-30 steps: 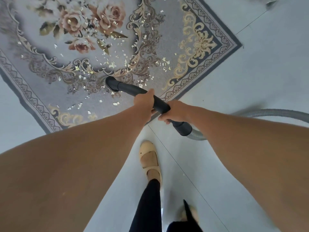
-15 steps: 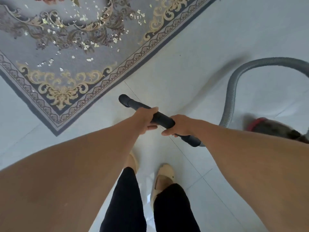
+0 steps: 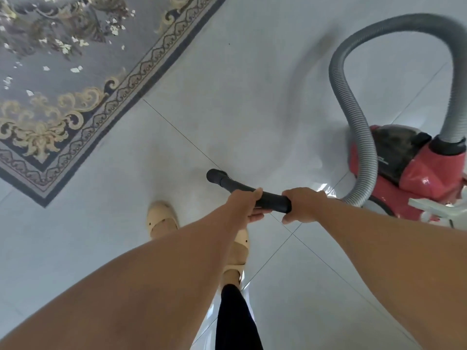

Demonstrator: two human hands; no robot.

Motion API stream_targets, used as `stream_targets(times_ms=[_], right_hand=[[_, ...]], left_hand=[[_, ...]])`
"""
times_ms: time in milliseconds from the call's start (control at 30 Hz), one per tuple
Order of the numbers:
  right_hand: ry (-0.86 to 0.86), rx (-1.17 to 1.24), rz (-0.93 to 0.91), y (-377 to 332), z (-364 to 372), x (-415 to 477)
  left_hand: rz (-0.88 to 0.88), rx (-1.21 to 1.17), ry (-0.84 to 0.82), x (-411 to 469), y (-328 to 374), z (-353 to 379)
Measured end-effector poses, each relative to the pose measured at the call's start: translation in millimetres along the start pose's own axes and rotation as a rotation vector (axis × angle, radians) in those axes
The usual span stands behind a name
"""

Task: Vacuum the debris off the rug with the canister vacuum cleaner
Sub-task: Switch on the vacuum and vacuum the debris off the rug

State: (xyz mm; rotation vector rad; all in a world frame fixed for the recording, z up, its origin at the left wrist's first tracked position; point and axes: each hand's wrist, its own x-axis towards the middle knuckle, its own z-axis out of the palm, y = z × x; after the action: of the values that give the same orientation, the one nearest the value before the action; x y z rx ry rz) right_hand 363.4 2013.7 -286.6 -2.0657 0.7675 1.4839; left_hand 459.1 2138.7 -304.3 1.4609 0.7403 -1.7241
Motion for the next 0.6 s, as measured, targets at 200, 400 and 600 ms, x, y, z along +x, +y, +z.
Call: stream_targets(times_ms=[200, 400, 600], right_hand=[[0.008, 0.017, 0.049, 9.4, 10.1, 14.3], [0.088, -0.098, 0.018, -17.4, 2.3, 30.0], [0.104, -0.058, -0.037, -64.6, -6.3, 43.1]], left_hand=[[0.005, 0.046, 0.005, 15.0, 0.9, 10.8], [0.029, -0.02, 0.119, 26.2, 9.3, -2.8], [0.07, -0.035, 0.206, 21.3, 29.3, -44.4]])
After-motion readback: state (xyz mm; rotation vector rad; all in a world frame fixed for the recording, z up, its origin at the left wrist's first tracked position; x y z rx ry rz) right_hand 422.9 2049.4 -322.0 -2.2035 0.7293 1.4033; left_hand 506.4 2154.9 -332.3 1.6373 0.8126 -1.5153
